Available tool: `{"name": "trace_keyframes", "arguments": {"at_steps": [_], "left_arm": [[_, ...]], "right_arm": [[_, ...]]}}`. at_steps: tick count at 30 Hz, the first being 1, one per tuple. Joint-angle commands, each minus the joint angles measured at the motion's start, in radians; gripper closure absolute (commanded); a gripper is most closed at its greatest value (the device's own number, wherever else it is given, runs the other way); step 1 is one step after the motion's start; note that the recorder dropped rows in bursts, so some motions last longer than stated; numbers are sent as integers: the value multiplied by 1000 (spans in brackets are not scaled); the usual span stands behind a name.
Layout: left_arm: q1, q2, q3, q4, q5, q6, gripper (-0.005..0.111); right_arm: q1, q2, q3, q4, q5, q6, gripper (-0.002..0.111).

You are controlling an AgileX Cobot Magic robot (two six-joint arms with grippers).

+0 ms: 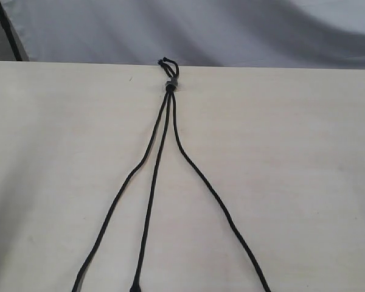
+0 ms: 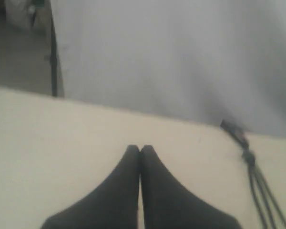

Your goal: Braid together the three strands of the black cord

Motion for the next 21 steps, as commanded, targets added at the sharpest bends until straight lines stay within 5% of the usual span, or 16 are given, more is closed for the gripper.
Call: {"name": "trace_keyframes", "arguments": {"at_steps": [1, 8, 10, 15, 21], "left_arm": [[-62, 187, -16, 7, 42, 5, 107], [-159, 390, -22, 7, -32, 5, 107], [-161, 413, -22, 7, -36, 5, 107], [-161, 430, -22, 7, -34, 5, 107], [-161, 430, -22, 7, -34, 5, 107]], "right_arm": [[122, 301, -84, -8, 74, 3, 109], [456, 809, -332, -4, 188, 28, 108], [523, 920, -401, -4, 216, 35, 100], [665, 1184, -646, -4, 407, 48, 58], [722, 1359, -812, -1, 545, 51, 58]]}}
